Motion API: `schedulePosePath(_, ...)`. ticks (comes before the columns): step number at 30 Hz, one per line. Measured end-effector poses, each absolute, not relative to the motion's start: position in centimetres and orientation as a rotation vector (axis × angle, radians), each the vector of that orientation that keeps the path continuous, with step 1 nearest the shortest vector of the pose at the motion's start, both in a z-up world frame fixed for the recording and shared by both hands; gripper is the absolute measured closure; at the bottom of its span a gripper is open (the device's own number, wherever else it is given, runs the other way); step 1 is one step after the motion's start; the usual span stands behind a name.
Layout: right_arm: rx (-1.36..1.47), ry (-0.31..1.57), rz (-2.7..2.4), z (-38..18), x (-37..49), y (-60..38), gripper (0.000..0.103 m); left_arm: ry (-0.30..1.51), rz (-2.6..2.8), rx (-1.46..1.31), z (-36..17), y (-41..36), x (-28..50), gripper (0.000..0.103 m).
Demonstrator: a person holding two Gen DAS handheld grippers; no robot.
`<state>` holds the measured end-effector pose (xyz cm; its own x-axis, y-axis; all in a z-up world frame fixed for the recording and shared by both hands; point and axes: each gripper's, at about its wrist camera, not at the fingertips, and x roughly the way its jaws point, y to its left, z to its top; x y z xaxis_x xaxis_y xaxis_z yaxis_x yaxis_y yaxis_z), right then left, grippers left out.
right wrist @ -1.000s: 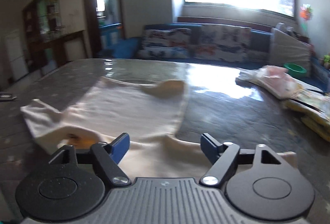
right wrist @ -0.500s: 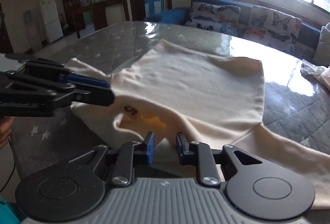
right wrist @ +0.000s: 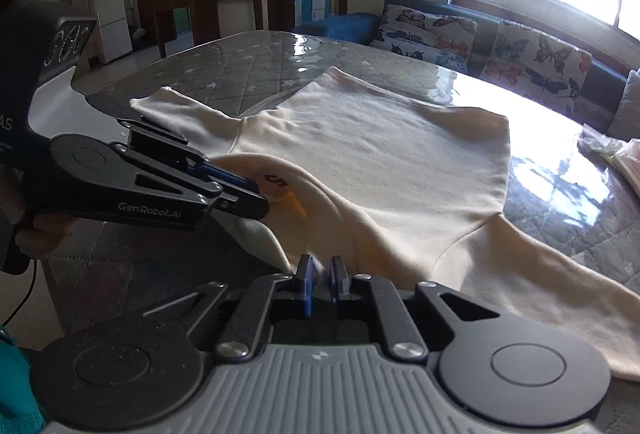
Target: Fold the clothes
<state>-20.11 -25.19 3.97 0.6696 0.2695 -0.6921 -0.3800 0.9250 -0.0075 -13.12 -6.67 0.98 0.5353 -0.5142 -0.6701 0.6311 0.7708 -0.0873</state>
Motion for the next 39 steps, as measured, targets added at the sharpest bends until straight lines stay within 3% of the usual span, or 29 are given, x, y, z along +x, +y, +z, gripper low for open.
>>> schedulePosePath(2, -0.168, 0.744, 0.363, 4.3, -20.2, -25.2, 0.095, 0.697, -0.704, 0.169, 1.5, -6.0, -14.0, 0.095)
schedulePosePath(9, -0.197, 0.705, 0.391, 5.1, -19.7, -24.5, 0.076, 0.627, -0.787, 0.203, 2.2, -3.4, -17.1, 0.095)
schedulePosePath(13, -0.253, 0.739, 0.403, 3.7, -19.0, -23.2, 0.071, 0.615, -0.782, 0.211, 2.4, -3.0, -17.5, 0.090)
schedulePosePath(17, -0.308, 0.748, 0.377, 2.4, -18.9, -22.8, 0.075, 0.561, -0.795, 0.238, 3.2, -3.7, -17.6, 0.079)
schedulePosePath(19, -0.304, 0.747, 0.381, 2.4, -19.2, -23.0, 0.090, 0.549, -0.813, 0.268, 3.0, -4.6, -17.5, 0.078)
schedulePosePath(21, -0.294, 0.727, 0.385, 3.0, -19.7, -23.2, 0.094, 0.563, -0.826, 0.301, 2.3, -5.5, -17.1, 0.078)
schedulePosePath(26, -0.257, 0.683, 0.391, 4.7, -21.1, -24.0, 0.098, 0.579, -0.822, 0.385, 0.5, -6.2, -16.9, 0.079)
schedulePosePath(30, -0.248, 0.701, 0.386, 4.9, -21.7, -24.8, 0.098, 0.580, -0.808, 0.349, 0.7, -5.1, -16.8, 0.087)
schedulePosePath(32, -0.240, 0.702, 0.400, 5.0, -21.6, -24.6, 0.092, 0.571, -0.806, 0.323, 1.1, -4.5, -16.9, 0.087)
schedulePosePath(34, -0.261, 0.672, 0.405, 5.1, -21.6, -24.0, 0.072, 0.564, -0.804, 0.307, 1.5, -4.1, -16.9, 0.088)
schedulePosePath(39, -0.284, 0.675, 0.430, 3.7, -20.6, -22.4, 0.072, 0.543, -0.821, 0.305, 1.8, -3.9, -17.3, 0.086)
